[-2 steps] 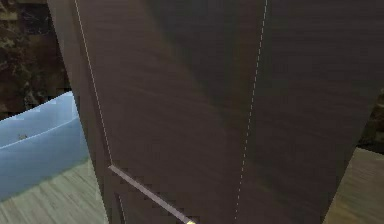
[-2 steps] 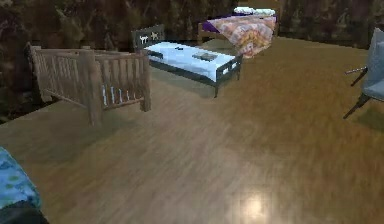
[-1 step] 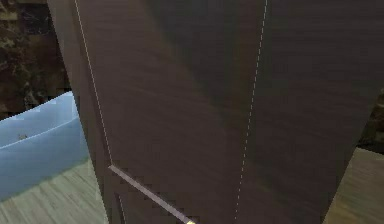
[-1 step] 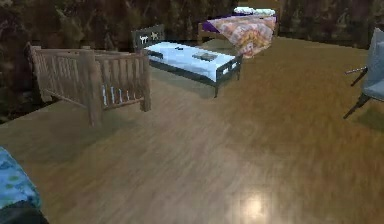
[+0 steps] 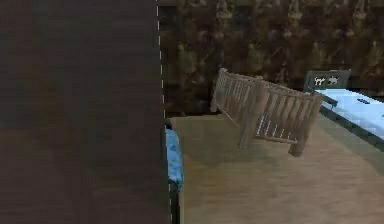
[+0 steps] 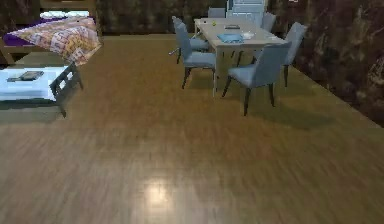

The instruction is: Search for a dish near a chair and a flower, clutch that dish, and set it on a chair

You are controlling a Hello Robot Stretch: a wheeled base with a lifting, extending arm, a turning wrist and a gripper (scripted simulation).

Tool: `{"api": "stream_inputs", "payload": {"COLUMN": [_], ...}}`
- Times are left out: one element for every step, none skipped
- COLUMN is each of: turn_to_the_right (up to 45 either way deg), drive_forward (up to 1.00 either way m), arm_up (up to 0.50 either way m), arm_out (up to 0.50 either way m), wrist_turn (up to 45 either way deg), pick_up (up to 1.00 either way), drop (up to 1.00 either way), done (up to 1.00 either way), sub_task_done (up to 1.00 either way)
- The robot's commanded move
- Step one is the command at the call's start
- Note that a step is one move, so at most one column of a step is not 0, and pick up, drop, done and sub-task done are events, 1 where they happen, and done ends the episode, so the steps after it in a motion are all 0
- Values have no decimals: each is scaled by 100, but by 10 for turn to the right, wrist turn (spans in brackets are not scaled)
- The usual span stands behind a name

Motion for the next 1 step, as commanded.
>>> {"api": "stream_inputs", "payload": {"turn_to_the_right": [450], "drive_forward": [0], "arm_up": [0], "arm_out": [0], "wrist_turn": [0], "pick_up": [0], "drop": [0], "done": [0], "sub_task_done": [0]}}
